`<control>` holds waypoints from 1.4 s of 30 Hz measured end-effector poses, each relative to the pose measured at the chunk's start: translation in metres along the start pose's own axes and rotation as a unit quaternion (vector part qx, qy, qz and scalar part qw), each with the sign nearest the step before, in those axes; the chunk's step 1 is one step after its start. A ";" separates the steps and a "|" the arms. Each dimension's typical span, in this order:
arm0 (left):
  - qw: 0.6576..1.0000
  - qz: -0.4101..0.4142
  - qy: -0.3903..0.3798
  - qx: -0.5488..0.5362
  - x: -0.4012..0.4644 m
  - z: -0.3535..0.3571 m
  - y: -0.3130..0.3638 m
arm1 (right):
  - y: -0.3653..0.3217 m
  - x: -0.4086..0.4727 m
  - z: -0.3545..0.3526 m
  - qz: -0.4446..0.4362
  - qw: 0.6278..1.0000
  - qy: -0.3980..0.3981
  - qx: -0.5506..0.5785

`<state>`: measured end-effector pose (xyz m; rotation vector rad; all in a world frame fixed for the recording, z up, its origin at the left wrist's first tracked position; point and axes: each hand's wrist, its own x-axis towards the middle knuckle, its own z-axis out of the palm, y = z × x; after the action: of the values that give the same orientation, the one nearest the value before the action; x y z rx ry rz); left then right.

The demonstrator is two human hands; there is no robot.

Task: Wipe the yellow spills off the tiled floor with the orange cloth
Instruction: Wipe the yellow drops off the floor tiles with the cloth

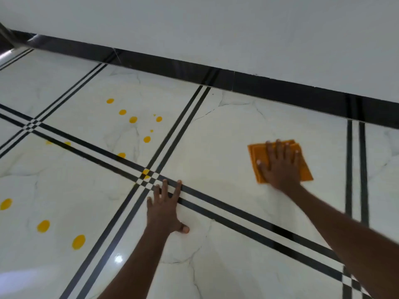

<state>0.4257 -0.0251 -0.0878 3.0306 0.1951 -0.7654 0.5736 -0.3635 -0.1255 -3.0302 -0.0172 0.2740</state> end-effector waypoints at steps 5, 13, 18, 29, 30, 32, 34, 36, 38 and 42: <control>1.000 -0.004 -0.011 -0.011 -0.006 -0.004 0.000 | -0.101 0.006 0.009 -0.028 0.999 0.006 0.044; 0.998 -0.015 0.016 -0.064 -0.018 0.008 -0.003 | -0.089 -0.105 0.040 -0.231 0.972 0.016 -0.032; 0.992 -0.052 0.070 -0.088 -0.048 0.032 -0.004 | -0.018 -0.078 0.020 -0.115 0.993 0.001 -0.039; 0.993 -0.034 0.078 -0.086 -0.076 0.059 -0.031 | -0.154 -0.143 0.047 -0.302 0.953 -0.003 -0.015; 0.992 -0.030 0.078 -0.091 -0.077 0.061 -0.033 | -0.135 -0.151 0.049 -0.312 0.950 -0.002 -0.018; 0.991 -0.023 0.084 -0.100 -0.077 0.063 -0.038 | -0.086 -0.161 0.047 -0.275 0.961 -0.002 -0.012; 0.992 -0.020 0.083 -0.093 -0.077 0.063 -0.040 | -0.037 -0.155 0.039 -0.214 0.977 0.001 -0.022; 0.993 -0.020 0.081 -0.086 -0.078 0.065 -0.038 | -0.007 -0.125 0.028 -0.165 0.985 -0.007 -0.049; 0.993 -0.022 0.076 -0.087 -0.080 0.064 -0.035 | -0.009 -0.078 0.015 -0.113 0.993 0.003 -0.040; 0.993 -0.025 0.059 -0.103 -0.081 0.058 -0.034 | -0.091 -0.033 0.015 -0.048 0.999 0.016 0.017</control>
<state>0.3236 -0.0033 -0.0998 2.8853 0.3303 -0.5325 0.5378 -0.2724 -0.1252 -2.9891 -0.1525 0.2143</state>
